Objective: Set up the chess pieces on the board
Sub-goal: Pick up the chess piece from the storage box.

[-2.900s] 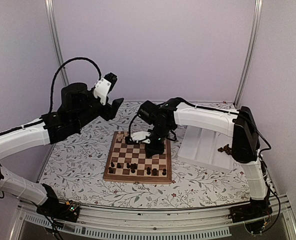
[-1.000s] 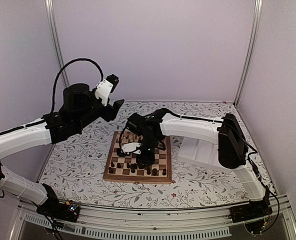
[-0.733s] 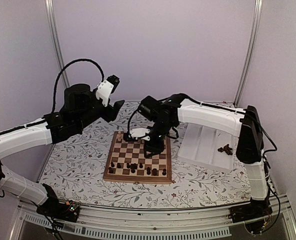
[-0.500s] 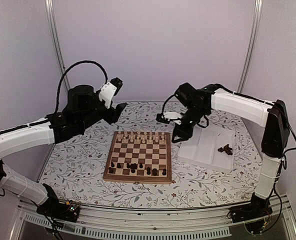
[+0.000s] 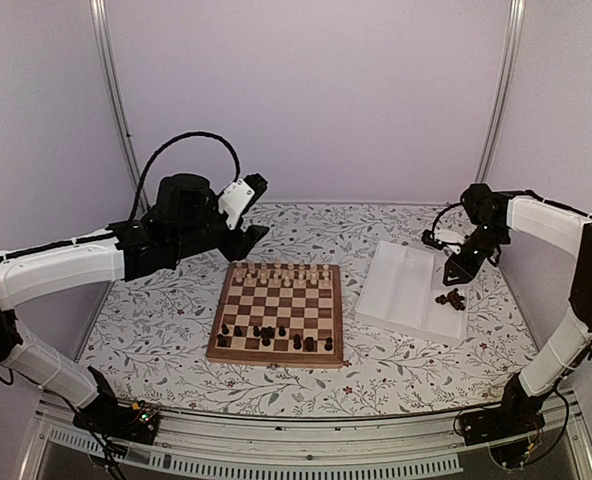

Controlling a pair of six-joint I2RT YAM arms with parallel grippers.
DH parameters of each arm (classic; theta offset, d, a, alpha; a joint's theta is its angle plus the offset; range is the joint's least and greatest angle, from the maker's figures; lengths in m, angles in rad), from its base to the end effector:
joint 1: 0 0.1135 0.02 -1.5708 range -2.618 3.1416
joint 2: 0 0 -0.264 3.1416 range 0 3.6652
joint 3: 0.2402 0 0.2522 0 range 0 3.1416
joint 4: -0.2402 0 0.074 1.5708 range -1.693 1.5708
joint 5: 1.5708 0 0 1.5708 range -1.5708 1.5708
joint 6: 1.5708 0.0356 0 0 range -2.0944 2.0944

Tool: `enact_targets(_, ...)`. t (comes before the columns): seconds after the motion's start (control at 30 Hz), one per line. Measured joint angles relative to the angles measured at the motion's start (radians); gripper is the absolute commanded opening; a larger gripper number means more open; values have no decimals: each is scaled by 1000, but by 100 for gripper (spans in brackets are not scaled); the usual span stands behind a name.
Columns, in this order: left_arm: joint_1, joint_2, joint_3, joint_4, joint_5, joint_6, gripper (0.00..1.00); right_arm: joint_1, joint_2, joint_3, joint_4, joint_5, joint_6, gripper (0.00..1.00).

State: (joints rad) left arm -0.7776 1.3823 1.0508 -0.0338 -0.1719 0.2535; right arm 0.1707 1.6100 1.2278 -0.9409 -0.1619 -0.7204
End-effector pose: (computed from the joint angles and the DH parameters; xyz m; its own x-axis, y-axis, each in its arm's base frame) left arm 0.2348 -0.2227 0.3109 -0.1016 0.4468 -0.8888 0.6228 0.7253 0.2934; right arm 0.3013 0.0578 0.2358 -0.5817 -0.7609 -0.2873 -0.7855 0.6173 -0.0443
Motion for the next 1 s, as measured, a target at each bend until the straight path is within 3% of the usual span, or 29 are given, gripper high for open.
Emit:
enact_targets(0.67,-21,13,7,-40,9,8,63,-10,246,-30,129,75,-64,34)
enact_targets(0.9,-21,23,13,-46,12,8,63,-13,268,-27,135,74,-61,20)
enact_targets(1.0,-21,28,14,-51,12,8,64,-15,268,-27,134,70,-59,19)
